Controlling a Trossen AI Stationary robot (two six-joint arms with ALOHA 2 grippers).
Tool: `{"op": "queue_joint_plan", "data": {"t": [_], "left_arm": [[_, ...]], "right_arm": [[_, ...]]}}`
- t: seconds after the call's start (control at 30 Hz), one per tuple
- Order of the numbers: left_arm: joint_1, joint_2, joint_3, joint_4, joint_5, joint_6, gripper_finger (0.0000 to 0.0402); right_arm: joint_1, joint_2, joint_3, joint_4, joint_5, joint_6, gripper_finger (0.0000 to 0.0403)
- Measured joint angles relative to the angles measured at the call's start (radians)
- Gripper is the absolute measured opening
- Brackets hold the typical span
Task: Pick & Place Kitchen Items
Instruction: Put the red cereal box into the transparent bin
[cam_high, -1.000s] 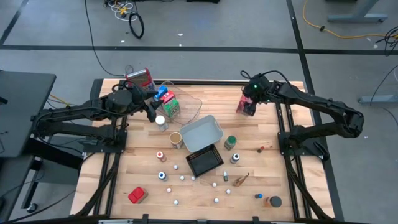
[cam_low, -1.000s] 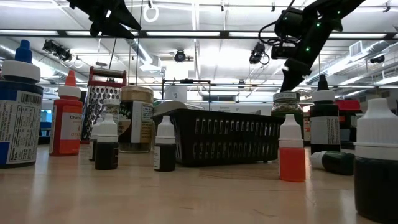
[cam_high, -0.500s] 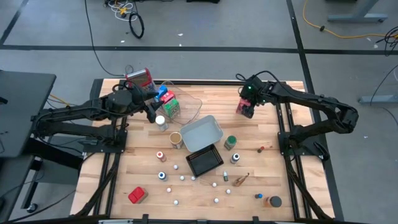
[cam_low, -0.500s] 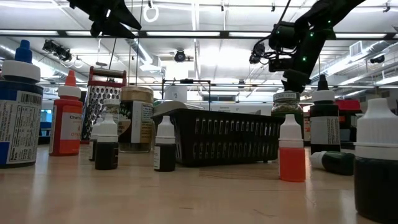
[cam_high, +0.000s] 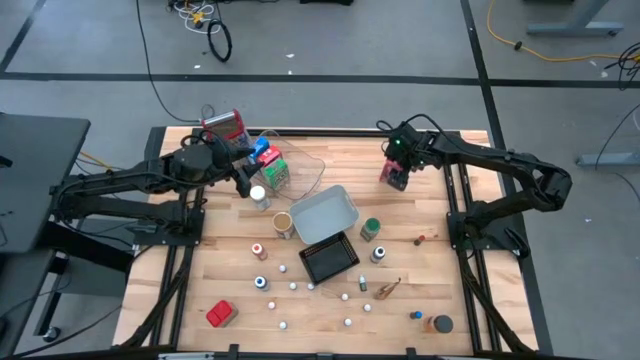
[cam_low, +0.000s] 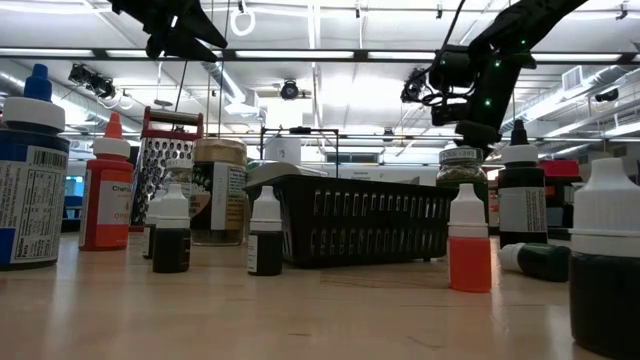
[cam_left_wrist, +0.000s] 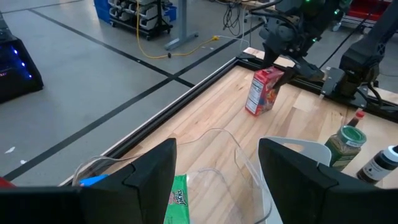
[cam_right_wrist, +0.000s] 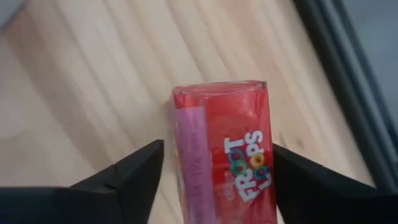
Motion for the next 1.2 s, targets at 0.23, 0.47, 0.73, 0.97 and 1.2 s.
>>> {"op": "queue_joint_plan", "data": {"t": [0.23,0.47,0.73,0.97,1.2], "left_arm": [[0.0,0.0,0.0,0.0,0.0,0.0,0.0238],[0.0,0.0,0.0,0.0,0.0,0.0,0.0238],[0.0,0.0,0.0,0.0,0.009,-0.033,0.0238],[0.0,0.0,0.0,0.001,0.023,-0.076,0.0238],[0.0,0.002,0.0,0.001,0.006,-0.081,0.0238]], "right_arm": [[0.0,0.0,0.0,-0.021,-0.031,-0.038,0.0188],[0.0,0.0,0.0,-0.038,-0.016,-0.066,0.0118],[0.01,0.0,0.072,-0.047,-0.028,-0.064,0.0098],[0.042,0.0,0.194,-0.074,-0.032,-0.107,0.0097],[0.084,0.0,0.251,-0.056,-0.034,-0.182,0.0096]]}}
